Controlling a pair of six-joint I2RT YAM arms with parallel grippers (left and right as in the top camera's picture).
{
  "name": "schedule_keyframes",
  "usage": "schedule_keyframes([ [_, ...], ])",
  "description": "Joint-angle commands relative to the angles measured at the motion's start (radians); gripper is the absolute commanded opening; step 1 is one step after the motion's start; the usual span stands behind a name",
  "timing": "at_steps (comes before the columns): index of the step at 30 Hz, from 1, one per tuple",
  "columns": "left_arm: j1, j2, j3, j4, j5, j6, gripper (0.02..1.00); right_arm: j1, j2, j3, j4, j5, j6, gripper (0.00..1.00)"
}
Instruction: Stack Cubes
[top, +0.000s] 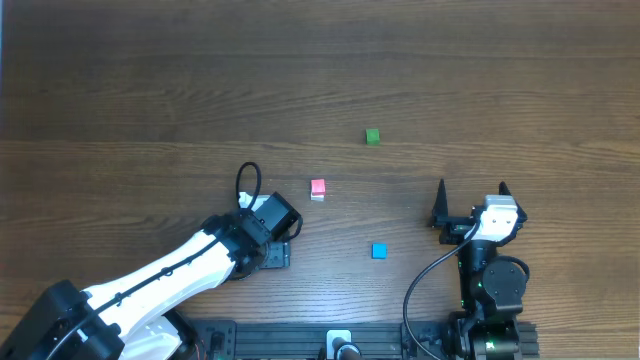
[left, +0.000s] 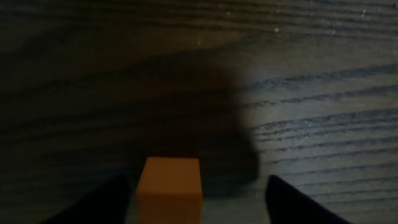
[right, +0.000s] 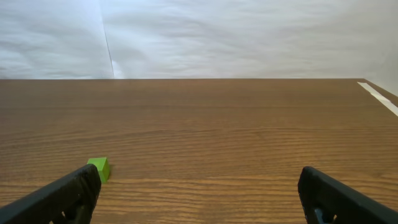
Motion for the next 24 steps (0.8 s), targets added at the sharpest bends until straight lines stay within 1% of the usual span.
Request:
schedule_keyframes([
  [1,0.007,0.005,-0.011,0.003,-0.021,0.016,0.584,-0.006,-0.008,-0.009,0.003,-0.008,-0.001,0.993],
  [3,0.007,0.005,-0.011,0.003,-0.021,0.016,0.518,-0.006,-0.008,-0.009,0.003,-0.008,-0.001,0.993],
  [9,0.007,0.005,-0.011,0.003,-0.021,0.016,0.371,-0.006,-0.008,-0.009,0.003,-0.008,-0.001,0.991],
  [12,0.007,0.005,-0.011,0.003,-0.021,0.016,0.34,-0.006,-0.008,-0.009,0.003,-0.008,-0.001,0.991],
  [16,0.007,0.005,-0.011,0.003,-0.02,0.013,0.272,-0.006,-0.008,-0.009,0.003,-0.008,-0.001,0.993],
  [24,0.007,0.005,-0.003,0.022,-0.005,0.004,0.183,-0.006,-0.008,-0.01,0.003,-0.008,-0.001,0.993],
])
